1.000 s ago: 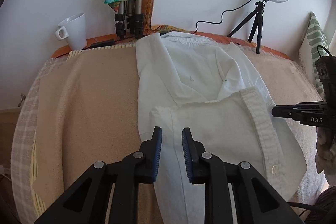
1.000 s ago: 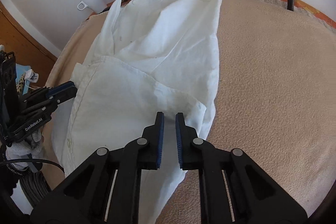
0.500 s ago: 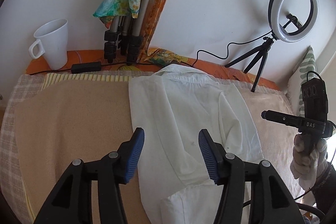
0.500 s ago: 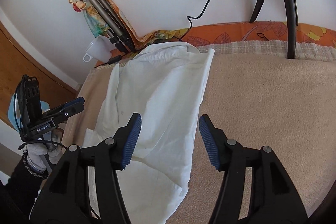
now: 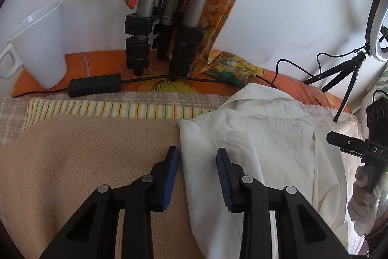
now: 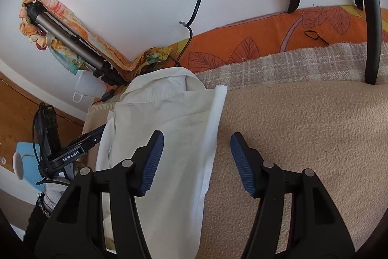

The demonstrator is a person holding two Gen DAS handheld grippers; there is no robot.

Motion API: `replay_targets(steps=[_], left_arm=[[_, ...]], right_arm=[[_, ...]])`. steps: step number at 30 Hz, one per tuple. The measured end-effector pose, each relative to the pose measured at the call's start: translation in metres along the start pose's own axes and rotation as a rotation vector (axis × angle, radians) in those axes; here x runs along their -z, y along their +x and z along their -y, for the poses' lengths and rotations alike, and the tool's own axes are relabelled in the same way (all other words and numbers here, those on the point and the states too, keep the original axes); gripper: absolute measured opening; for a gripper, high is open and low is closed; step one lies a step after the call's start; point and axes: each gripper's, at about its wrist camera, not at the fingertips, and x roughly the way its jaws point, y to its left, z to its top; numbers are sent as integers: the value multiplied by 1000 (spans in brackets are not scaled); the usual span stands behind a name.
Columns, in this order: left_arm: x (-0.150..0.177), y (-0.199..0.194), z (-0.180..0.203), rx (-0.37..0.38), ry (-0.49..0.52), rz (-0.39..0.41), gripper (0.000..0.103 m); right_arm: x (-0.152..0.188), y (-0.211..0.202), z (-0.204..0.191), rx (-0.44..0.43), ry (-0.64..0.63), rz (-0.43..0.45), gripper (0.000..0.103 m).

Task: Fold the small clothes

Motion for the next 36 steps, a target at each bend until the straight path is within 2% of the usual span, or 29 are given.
replay_targets(steps=[1, 2, 3, 4, 6, 8, 9, 15, 24, 29, 33, 36], left_arm=[[-1, 1, -2, 9, -18, 1, 22], [-2, 2, -3, 20, -37, 4, 20], [-3, 3, -5, 42, -54, 4, 14], [-4, 3, -7, 69, -70, 4, 8], [-5, 1, -6, 61, -67, 10, 1], [-5, -4, -5, 76, -60, 19, 0], [-5, -7, -3, 77, -51, 28, 0], [-6, -43, 1, 131, -48, 85, 0], [21, -141, 28, 193, 32, 191, 0], [58, -187, 42, 218, 48, 218, 0], [98, -210, 54, 210, 78, 209, 0], [134, -225, 57, 179, 123, 192, 0]], right_arm=[[-1, 2, -1, -7, -6, 4, 61], [-2, 4, -2, -17, -8, 1, 54], [-3, 5, -2, -26, -3, -4, 45], [-4, 7, -1, -30, 5, -7, 40], [-6, 7, -1, -28, 9, -3, 20], [-7, 3, -1, -41, 6, 8, 8], [-7, -2, -2, -46, 7, 20, 6], [-8, -31, -15, -65, -32, 78, 3], [14, -113, -58, -153, -107, 150, 3], [57, -155, -85, -176, -165, 166, 3], [105, -175, -98, -180, -197, 149, 3], [145, -189, -107, -132, -265, 146, 3]])
